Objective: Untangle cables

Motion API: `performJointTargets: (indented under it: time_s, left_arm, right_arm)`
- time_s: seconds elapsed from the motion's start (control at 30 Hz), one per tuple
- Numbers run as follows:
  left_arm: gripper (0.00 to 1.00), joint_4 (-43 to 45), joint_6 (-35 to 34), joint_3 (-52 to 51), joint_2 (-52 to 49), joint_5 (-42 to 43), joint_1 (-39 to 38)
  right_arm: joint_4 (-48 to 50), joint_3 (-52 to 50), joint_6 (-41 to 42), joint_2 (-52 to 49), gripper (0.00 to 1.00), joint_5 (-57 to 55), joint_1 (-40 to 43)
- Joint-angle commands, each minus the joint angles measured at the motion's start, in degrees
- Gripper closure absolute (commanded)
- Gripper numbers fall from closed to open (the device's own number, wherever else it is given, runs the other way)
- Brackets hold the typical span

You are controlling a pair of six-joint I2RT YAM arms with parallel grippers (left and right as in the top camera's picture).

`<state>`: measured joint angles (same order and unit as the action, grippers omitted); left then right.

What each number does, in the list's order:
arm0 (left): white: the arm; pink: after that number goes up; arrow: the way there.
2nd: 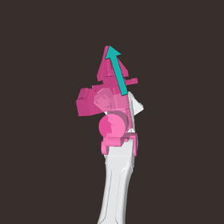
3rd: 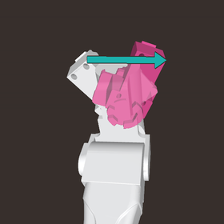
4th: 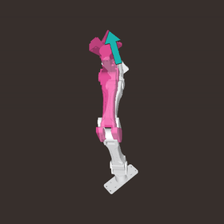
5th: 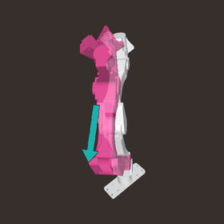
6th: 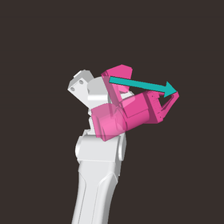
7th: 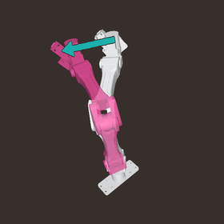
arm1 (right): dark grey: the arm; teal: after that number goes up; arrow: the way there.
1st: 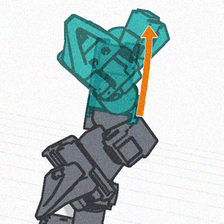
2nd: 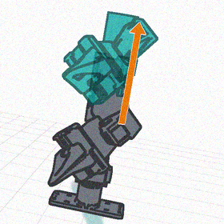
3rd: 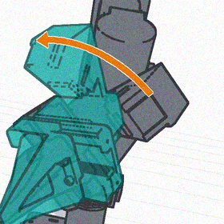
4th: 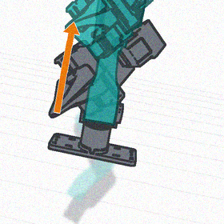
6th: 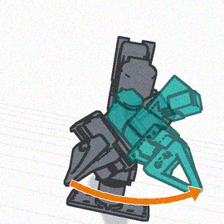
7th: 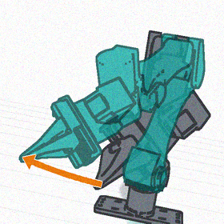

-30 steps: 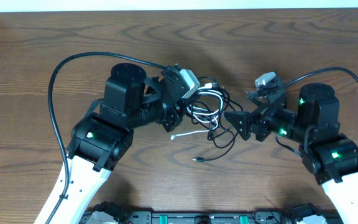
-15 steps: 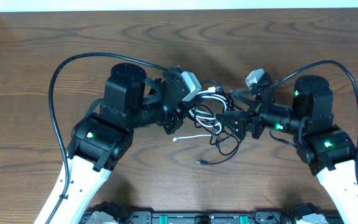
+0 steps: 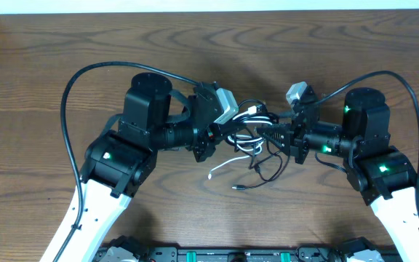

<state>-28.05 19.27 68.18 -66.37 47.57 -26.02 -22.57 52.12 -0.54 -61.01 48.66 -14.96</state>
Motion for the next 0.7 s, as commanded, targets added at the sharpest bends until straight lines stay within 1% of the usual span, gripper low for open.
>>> performJointTargets:
  time_s: [0.0, 0.13, 0.23, 0.27, 0.3, 0.33, 0.37, 0.4, 0.43, 0.5, 0.67]
  left_arm:
    - [0.92, 0.0, -0.5, 0.9, -0.4, 2.8, 0.2]
    - [0.92, -0.8, -0.5, 0.9, -0.5, -0.3, 0.2]
    - [0.91, -1.5, -0.5, 0.9, -0.5, -3.8, 0.2]
    - [0.83, -1.7, -0.5, 0.9, -0.5, -4.7, 0.2]
    - [0.67, -1.8, -0.5, 0.9, -0.5, -5.0, 0.2]
    - [0.57, -1.9, -0.5, 0.9, -0.5, -5.2, 0.2]
    - [0.49, -1.9, -0.5, 0.9, -0.5, -5.2, 0.2]
    - [0.43, -2.0, -0.5, 0.9, -0.5, -5.2, 0.2]
    - [0.34, -2.2, -0.5, 0.9, -0.5, -5.2, 0.2]
    - [0.30, -2.4, -0.5, 0.9, -0.5, -5.2, 0.2]
    - [0.28, -3.1, -0.5, 0.9, -0.5, -5.2, 0.2]
  right_arm:
    - [0.2, 0.6, -1.9, 0.0, 0.88, -0.1, 0.3]
    - [2.1, 0.6, -2.1, 0.2, 0.92, -0.3, 0.4]
    - [3.4, 0.6, -2.1, 0.6, 0.93, -0.3, 0.4]
    - [3.6, 0.6, -2.1, 0.8, 0.92, -0.5, 0.4]
    - [3.8, 0.6, -2.1, 1.0, 0.92, -1.0, 0.4]
    - [3.8, 0.6, -2.1, 1.2, 0.92, -1.7, 0.5]
    - [3.7, 0.6, -2.1, 1.4, 0.92, -2.3, 0.6]
    - [3.7, 0.6, -2.1, 1.7, 0.93, -2.3, 0.9]
    - [3.7, 0.6, -2.1, 2.3, 0.93, -2.2, 1.5]
    - [3.7, 0.6, -2.1, 3.1, 0.93, -2.2, 2.2]
    - [3.7, 0.6, -2.1, 5.2, 0.94, -2.0, 3.1]
